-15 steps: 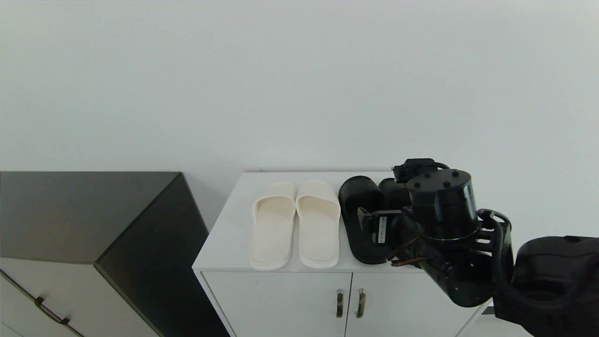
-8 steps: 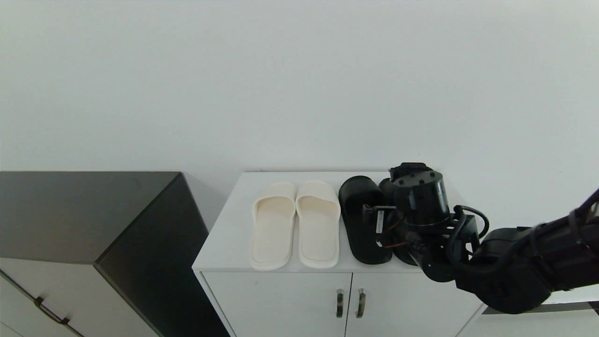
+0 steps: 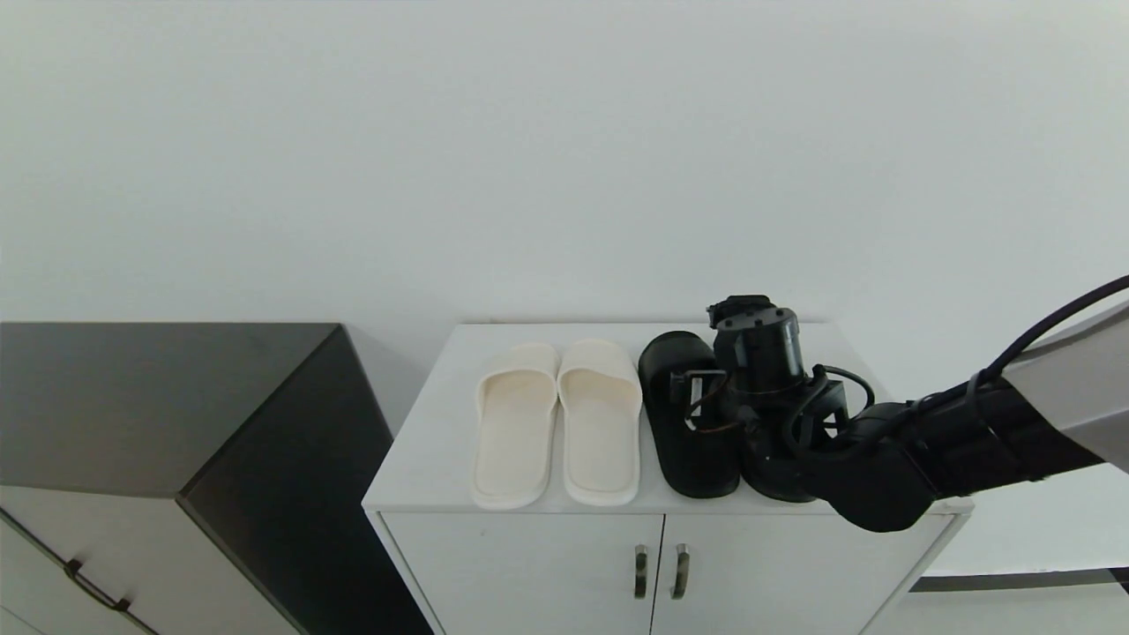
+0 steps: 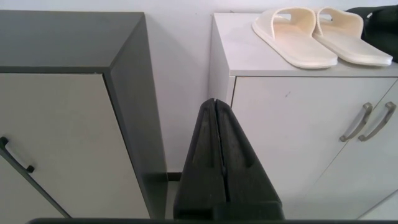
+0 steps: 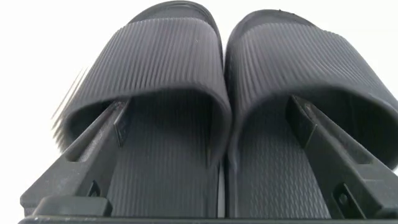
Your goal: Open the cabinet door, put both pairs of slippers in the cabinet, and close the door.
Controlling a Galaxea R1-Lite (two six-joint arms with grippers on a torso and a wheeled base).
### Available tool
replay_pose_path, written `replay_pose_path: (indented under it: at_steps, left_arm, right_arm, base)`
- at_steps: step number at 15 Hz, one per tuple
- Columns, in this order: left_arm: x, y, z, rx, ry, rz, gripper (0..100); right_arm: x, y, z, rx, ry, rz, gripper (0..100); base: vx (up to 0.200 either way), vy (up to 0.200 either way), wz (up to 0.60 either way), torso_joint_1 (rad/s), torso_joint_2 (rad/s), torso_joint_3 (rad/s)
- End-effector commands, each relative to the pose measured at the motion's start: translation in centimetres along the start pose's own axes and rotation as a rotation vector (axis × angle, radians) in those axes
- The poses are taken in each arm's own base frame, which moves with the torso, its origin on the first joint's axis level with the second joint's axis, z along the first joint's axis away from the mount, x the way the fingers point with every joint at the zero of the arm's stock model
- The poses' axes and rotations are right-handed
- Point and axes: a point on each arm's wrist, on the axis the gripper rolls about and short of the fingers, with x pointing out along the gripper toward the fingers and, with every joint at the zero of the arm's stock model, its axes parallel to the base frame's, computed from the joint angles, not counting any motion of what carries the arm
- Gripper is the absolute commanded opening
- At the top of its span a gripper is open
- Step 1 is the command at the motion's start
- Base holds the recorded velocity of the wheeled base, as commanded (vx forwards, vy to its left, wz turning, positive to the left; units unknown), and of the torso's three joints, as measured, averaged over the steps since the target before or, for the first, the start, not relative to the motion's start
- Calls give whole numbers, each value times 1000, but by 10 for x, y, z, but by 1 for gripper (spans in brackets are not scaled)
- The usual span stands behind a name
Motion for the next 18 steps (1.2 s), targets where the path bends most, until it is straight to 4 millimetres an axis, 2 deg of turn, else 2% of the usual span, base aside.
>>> replay_pose_path:
  at_steps: [1, 5, 6, 10, 13, 16, 17, 18]
  left_arm:
    - [0, 0, 0, 0, 1, 1, 0]
    - [0, 0, 0, 0, 1, -1, 0]
    - [0, 0, 0, 0, 1, -1, 0]
    - [0, 0, 0, -3, 0, -1, 0]
    - [0, 0, 0, -3, 0, -1, 0]
    - [0, 0, 0, -3, 0, -1, 0]
    - [0, 0, 0, -3, 0, -1, 0]
    - [0, 0, 0, -2, 0, -1, 0]
  right_arm:
    - [10, -4, 1, 4, -1, -16, 100]
    - [14, -7, 2, -4, 1, -4, 100]
    - [14, -7, 2, -7, 2, -4, 0]
    - [24, -4, -5, -1, -14, -11, 0]
    - [22, -6, -4, -1, -24, -11, 0]
    - [-3, -16, 19, -33, -70, 1, 0]
    - [-15, -19, 29, -35, -91, 10, 0]
    - [-36, -24, 37, -48, -110, 29, 0]
  base:
    - [0, 0, 0, 0, 0, 0]
    - [0, 0, 0, 0, 0, 0]
    - [0, 0, 0, 0, 0, 0]
    - [0, 0, 0, 0, 0, 0]
    - [0, 0, 0, 0, 0, 0]
    - [0, 0, 0, 0, 0, 0]
    - [0, 0, 0, 0, 0, 0]
    - [0, 0, 0, 0, 0, 0]
